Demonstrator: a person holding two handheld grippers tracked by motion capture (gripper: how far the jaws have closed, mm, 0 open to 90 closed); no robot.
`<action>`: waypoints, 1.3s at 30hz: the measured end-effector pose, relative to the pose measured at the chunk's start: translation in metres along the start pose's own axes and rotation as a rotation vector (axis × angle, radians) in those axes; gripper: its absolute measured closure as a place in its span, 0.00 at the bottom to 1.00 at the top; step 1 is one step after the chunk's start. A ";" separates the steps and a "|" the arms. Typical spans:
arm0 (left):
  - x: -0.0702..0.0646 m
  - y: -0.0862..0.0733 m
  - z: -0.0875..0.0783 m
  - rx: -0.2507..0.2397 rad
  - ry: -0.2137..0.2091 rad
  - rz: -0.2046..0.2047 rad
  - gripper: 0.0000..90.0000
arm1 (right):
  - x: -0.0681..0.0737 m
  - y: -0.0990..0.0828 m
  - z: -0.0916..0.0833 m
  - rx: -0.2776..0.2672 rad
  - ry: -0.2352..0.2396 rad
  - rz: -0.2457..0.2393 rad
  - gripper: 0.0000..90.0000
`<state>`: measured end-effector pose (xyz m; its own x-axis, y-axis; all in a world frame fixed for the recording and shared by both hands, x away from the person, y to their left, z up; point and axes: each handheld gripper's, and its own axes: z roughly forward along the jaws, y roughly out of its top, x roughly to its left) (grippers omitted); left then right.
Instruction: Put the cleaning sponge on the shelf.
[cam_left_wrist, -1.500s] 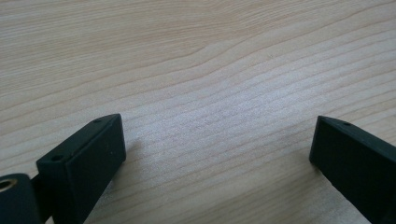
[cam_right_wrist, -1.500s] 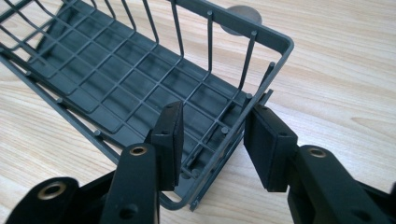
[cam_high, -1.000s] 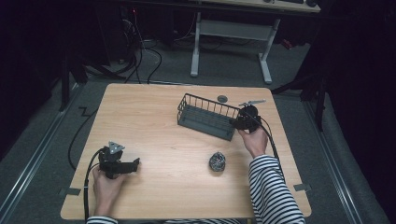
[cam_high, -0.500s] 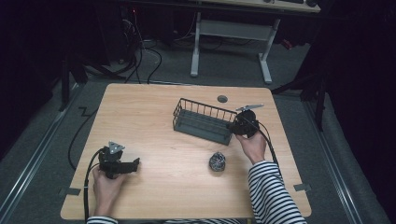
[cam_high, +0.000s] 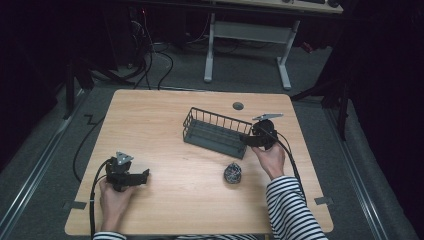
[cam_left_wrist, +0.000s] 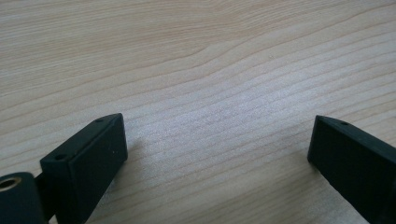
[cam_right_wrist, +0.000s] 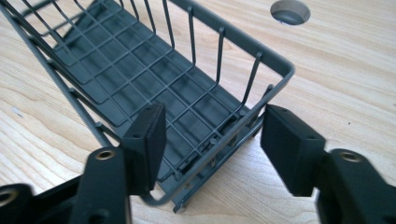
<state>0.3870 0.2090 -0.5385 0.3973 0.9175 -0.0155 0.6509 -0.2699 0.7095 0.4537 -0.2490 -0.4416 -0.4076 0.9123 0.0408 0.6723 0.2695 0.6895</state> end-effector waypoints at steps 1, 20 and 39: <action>0.000 0.000 0.000 0.000 0.000 0.000 0.05 | 0.000 0.000 -0.003 -0.011 0.000 -0.002 0.42; 0.000 0.000 0.000 -0.001 0.000 -0.001 0.06 | -0.007 -0.040 -0.053 -0.112 0.029 0.009 0.37; 0.000 0.000 0.000 -0.002 0.002 -0.002 0.06 | 0.034 -0.109 -0.044 -0.124 0.154 -0.038 0.30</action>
<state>0.3869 0.2090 -0.5384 0.3949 0.9186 -0.0160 0.6507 -0.2674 0.7107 0.3394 -0.2608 -0.4833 -0.5273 0.8417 0.1166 0.5775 0.2543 0.7758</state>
